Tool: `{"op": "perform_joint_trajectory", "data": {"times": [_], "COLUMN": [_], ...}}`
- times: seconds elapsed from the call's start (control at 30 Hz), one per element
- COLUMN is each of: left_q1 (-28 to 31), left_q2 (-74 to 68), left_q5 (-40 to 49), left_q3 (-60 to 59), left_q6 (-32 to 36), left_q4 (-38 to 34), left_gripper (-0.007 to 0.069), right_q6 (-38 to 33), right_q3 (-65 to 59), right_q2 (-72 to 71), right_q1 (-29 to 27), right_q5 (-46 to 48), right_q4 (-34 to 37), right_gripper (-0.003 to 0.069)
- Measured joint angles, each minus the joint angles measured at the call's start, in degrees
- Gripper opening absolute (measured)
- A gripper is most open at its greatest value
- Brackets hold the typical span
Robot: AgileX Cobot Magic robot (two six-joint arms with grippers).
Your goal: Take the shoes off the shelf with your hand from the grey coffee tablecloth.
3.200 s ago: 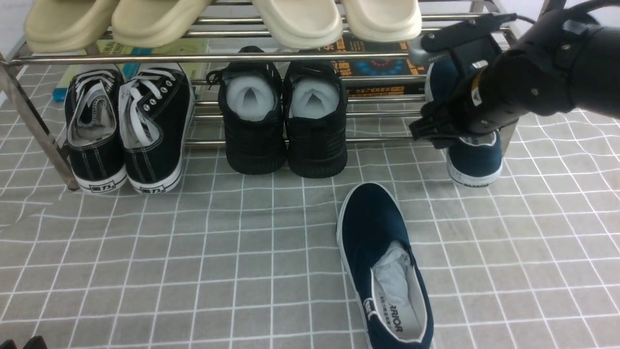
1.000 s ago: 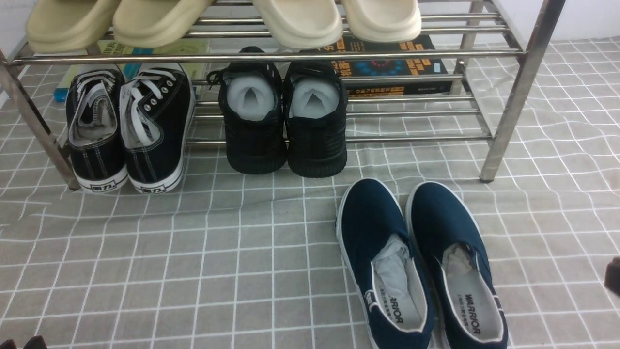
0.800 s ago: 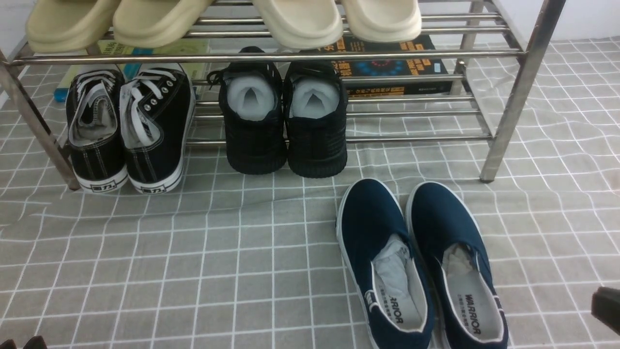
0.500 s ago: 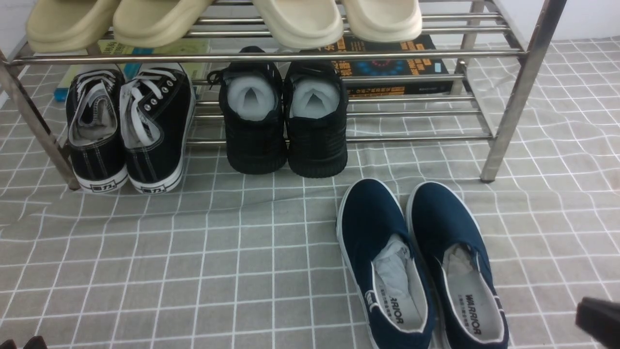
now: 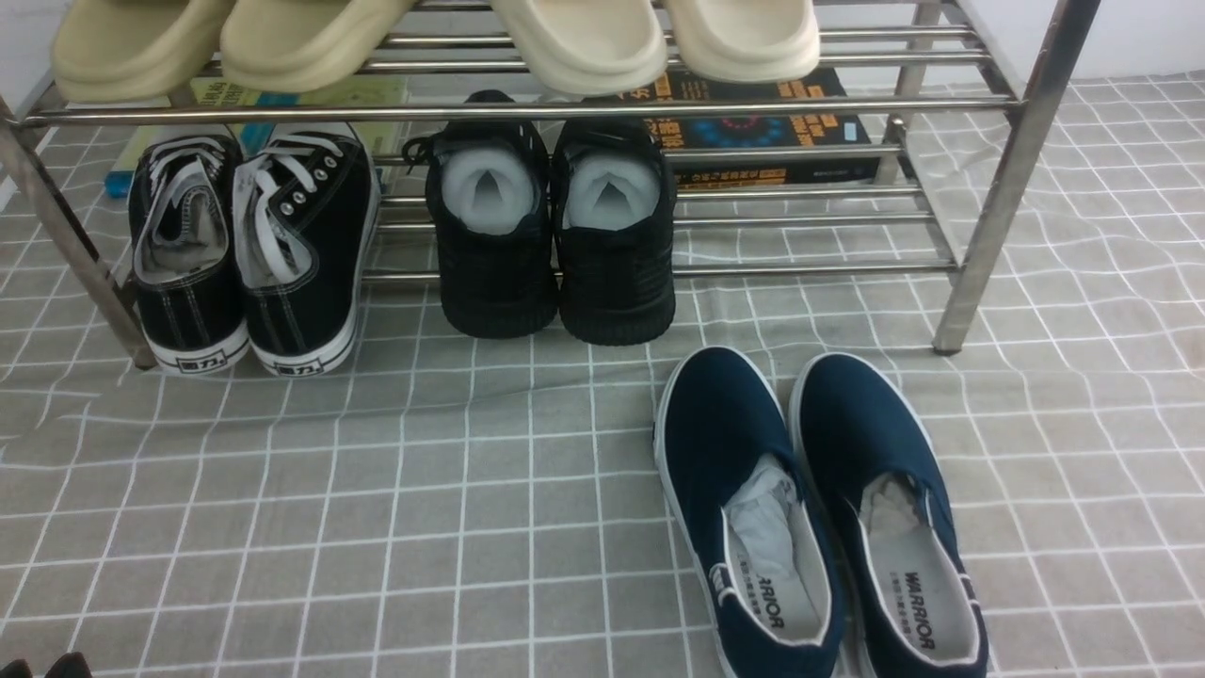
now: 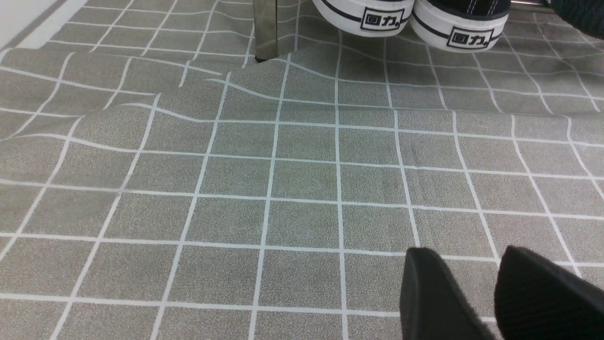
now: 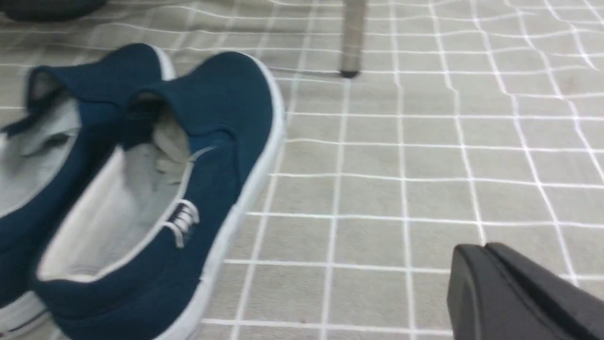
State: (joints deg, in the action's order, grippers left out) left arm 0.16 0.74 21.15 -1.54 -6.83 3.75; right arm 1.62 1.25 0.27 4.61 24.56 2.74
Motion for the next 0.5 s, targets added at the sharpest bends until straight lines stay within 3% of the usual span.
{"op": "perform_joint_trajectory", "data": {"times": [0.2, 0.5], "left_q1": [0.00, 0.00], "left_q2": [0.00, 0.00], "left_q5": [0.00, 0.00], "left_q3": [0.00, 0.00], "left_q6": [0.00, 0.00], "left_q4": [0.00, 0.00], "left_gripper": [0.0240, 0.0240], "right_q6": [0.06, 0.06], "right_q3": [-1.68, -1.87], "right_q2": [-0.88, -0.88], "right_q1": [-5.10, -5.48], "right_q5": [-0.90, -1.59], "right_q4": [-0.44, -0.49], "right_gripper": [0.0006, 0.0014]}}
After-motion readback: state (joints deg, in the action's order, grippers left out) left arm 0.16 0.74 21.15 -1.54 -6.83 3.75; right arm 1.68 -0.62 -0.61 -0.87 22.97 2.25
